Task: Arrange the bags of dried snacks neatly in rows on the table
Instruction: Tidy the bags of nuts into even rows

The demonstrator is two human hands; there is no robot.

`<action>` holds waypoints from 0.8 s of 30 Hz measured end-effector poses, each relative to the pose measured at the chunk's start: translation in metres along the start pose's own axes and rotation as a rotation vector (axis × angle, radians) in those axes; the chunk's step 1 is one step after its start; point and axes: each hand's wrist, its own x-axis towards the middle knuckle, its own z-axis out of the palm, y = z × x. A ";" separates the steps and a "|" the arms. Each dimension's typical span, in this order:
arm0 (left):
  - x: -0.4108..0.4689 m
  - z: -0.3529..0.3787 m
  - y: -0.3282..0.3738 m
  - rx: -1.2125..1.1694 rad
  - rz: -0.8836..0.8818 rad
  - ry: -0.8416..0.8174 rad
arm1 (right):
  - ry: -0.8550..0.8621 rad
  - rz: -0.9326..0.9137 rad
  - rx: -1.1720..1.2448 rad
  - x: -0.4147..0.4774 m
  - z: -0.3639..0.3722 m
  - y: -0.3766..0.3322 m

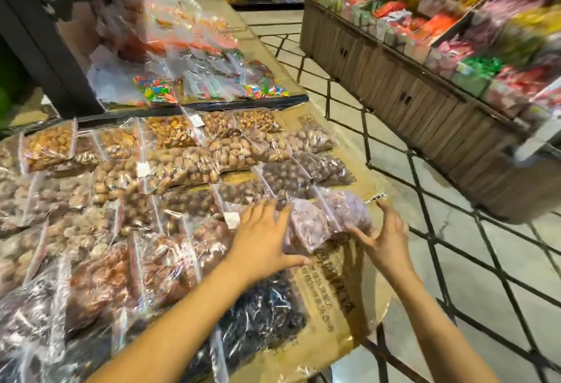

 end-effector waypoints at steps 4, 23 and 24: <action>0.049 0.018 0.023 -0.024 -0.013 -0.115 | -0.308 -0.057 -0.017 0.043 -0.011 0.022; 0.079 0.011 0.028 -0.013 -0.329 -0.182 | -0.596 -0.303 0.434 0.122 0.047 0.062; 0.077 0.014 0.027 -0.045 -0.321 -0.201 | -0.611 -0.319 0.408 0.120 0.048 0.060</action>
